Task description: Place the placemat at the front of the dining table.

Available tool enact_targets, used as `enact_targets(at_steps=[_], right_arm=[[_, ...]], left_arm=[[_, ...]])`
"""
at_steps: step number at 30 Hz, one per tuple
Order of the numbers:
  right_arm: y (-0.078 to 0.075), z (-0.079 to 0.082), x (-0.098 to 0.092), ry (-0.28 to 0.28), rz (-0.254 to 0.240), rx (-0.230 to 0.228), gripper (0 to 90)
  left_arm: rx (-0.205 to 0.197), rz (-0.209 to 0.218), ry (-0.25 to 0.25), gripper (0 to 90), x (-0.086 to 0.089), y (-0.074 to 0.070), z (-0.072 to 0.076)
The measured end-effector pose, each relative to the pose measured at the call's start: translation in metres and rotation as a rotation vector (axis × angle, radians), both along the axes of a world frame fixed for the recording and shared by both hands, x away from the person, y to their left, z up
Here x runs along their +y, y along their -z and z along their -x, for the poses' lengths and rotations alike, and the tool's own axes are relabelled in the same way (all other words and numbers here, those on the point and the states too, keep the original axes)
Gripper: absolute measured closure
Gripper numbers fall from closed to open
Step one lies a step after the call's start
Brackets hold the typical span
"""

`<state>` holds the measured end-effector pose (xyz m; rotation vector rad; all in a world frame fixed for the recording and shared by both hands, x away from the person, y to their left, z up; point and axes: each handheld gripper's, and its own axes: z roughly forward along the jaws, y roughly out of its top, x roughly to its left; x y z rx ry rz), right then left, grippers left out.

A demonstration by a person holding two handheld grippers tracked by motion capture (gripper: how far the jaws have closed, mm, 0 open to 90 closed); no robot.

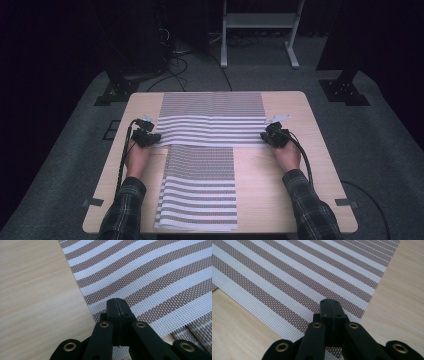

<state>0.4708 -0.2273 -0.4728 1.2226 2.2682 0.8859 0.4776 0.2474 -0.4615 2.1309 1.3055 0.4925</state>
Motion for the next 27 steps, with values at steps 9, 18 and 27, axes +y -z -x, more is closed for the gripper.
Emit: enact_targets(at_steps=[9,18,27], right_arm=[[-0.001,-0.017,0.0,0.035,0.012,0.004,89.9],[0.002,-0.024,-0.004,0.049,-0.02,-0.018,89.9],[0.001,-0.022,-0.002,0.067,-0.01,-0.011,90.0]], left_arm=[[0.02,-0.004,-0.037,90.0,-0.004,-0.002,-0.019],[0.016,0.019,-0.058,90.0,-0.004,-0.001,-0.024],[0.006,0.047,-0.07,90.0,-0.002,0.001,-0.024]])
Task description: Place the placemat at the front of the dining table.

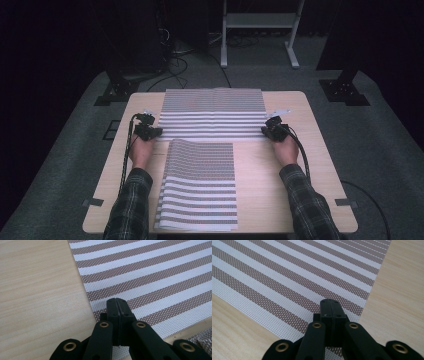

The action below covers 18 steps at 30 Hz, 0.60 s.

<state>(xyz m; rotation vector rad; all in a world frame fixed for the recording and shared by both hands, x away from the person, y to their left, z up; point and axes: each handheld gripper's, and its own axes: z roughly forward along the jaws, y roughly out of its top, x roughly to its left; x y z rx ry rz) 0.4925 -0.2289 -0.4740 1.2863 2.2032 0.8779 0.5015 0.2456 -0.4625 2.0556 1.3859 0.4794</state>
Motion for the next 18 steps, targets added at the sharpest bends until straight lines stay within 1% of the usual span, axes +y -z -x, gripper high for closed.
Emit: enact_targets(at_steps=[3,4,5,6,7,8,9,11,12,13,14,15,16,17,18], right_arm=[[-0.001,0.001,0.002,-0.007,0.024,0.0,89.9],[-0.001,0.001,0.003,-0.008,0.031,-0.001,87.3],[-0.002,0.002,0.004,0.002,0.063,-0.015,75.5],[-0.003,0.002,0.004,0.005,0.076,-0.028,73.1],[-0.005,0.003,0.002,-0.01,0.044,-0.036,71.7],[-0.008,0.004,0.0,-0.012,0.025,-0.04,69.3],[-0.011,0.005,-0.001,-0.011,0.019,-0.051,66.9],[-0.015,0.006,-0.004,-0.02,0.001,-0.057,60.6],[-0.017,0.007,-0.005,-0.024,-0.002,-0.061,56.9],[-0.018,0.007,-0.006,-0.023,-0.009,-0.058,52.3],[-0.018,0.007,-0.006,-0.023,-0.009,-0.058,52.3],[-0.019,0.008,-0.007,-0.025,-0.03,-0.047,45.5],[-0.022,0.01,-0.01,-0.029,-0.054,-0.027,38.2],[-0.023,0.012,-0.01,-0.027,-0.056,-0.023,34.5],[-0.023,0.012,-0.01,-0.027,-0.056,-0.023,34.5]], left_arm=[[0.003,-0.007,0.001,90.0,-0.001,0.0,0.0],[0.003,-0.008,-0.004,89.3,-0.001,-0.001,0.0],[0.002,-0.008,-0.009,85.0,-0.001,-0.001,0.0],[-0.002,0.006,-0.006,84.3,-0.001,-0.002,0.001],[-0.008,0.014,-0.001,83.4,0.0,-0.003,0.002],[-0.012,0.027,-0.002,81.9,0.001,-0.004,0.003],[-0.012,0.027,-0.002,78.7,0.001,-0.004,0.003],[-0.02,0.071,0.017,70.6,0.002,-0.01,0.005],[-0.022,0.08,0.026,63.0,0.002,-0.012,0.006],[-0.022,0.08,0.026,58.8,0.002,-0.012,0.006],[-0.024,0.086,0.041,58.8,0.002,-0.015,0.008],[-0.026,0.077,0.051,54.4,0.002,-0.018,0.01],[-0.019,0.089,0.065,44.1,0.001,-0.021,0.013],[-0.011,0.099,0.075,40.1,0.001,-0.024,0.015],[-0.011,0.099,0.075,35.5,0.001,-0.024,0.015]])
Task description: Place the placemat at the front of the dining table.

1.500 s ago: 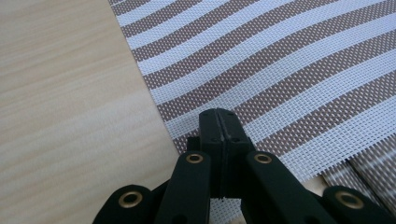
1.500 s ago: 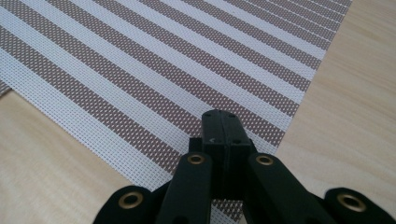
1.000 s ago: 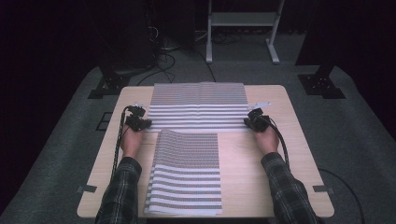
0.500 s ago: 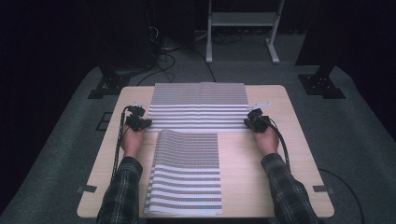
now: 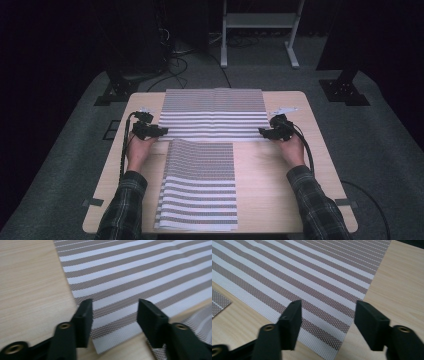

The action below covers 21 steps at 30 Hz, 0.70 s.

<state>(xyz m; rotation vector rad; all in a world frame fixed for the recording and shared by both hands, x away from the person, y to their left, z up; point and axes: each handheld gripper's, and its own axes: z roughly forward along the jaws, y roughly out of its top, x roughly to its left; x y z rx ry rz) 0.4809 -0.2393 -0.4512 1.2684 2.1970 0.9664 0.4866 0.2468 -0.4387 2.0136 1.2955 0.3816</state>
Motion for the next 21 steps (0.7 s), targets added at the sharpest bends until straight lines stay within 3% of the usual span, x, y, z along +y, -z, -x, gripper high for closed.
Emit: enact_targets(at_steps=[1,5,6,7,9,17,21], right_arm=[[-0.004,0.004,-0.001,-0.002,-0.006,0.017,26.7],[-0.008,0.011,-0.002,-0.01,-0.013,0.011,17.1],[-0.01,0.016,-0.004,-0.015,-0.036,0.025,9.7],[-0.011,0.019,-0.005,-0.021,-0.044,0.026,8.3],[-0.011,0.025,-0.005,-0.015,-0.024,0.029,2.7],[-0.011,0.052,-0.013,-0.045,-0.007,-0.016,0.2],[-0.012,0.062,-0.015,-0.043,-0.007,-0.029,0.2]], left_arm=[[0.005,0.012,0.016,29.9,-0.001,-0.003,0.004],[-0.013,0.006,0.036,16.5,-0.002,-0.008,0.013],[-0.02,0.008,0.051,12.2,-0.003,-0.01,0.02],[-0.021,0.005,0.049,8.6,-0.004,-0.011,0.024],[-0.037,-0.014,0.057,2.2,-0.004,-0.013,0.032],[-0.083,-0.014,0.064,0.0,0.0,-0.018,0.063],[-0.108,0.016,0.06,0.0,0.005,-0.019,0.081]])
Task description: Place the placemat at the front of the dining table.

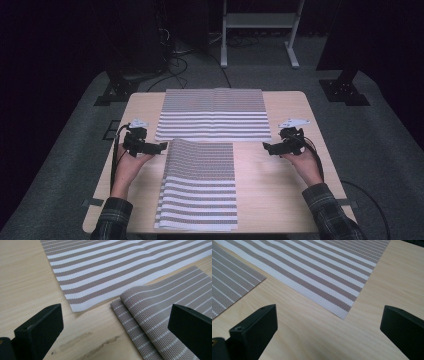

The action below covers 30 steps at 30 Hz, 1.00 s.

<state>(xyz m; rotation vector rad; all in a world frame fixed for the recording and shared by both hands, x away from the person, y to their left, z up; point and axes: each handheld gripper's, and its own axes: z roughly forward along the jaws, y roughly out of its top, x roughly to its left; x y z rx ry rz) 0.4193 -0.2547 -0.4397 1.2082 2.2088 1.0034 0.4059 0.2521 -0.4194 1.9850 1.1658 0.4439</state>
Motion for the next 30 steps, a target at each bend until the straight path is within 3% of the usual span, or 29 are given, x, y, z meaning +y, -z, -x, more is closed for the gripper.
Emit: enact_targets(at_steps=[2,4,8,13,21,30], right_arm=[[-0.002,0.007,-0.002,-0.007,-0.007,-0.009,0.2],[-0.005,0.017,-0.005,-0.012,-0.018,-0.026,0.1],[-0.009,0.026,-0.008,-0.011,-0.024,-0.042,0.2],[-0.012,0.044,-0.014,-0.004,-0.029,-0.063,0.2],[-0.01,0.071,-0.023,-0.012,-0.036,-0.069,0.2],[-0.003,0.098,-0.033,-0.014,-0.039,-0.063,0.2]], left_arm=[[0.006,0.013,0.007,0.0,0.002,-0.002,0.007],[-0.025,0.0,-0.001,0.0,0.004,-0.006,0.02],[-0.029,0.001,-0.001,0.0,0.006,-0.006,0.032],[-0.049,0.019,-0.008,0.0,0.015,-0.009,0.057],[-0.086,0.03,-0.005,0.0,0.024,-0.015,0.083],[-0.073,0.003,0.0,0.0,0.03,-0.004,0.116]])
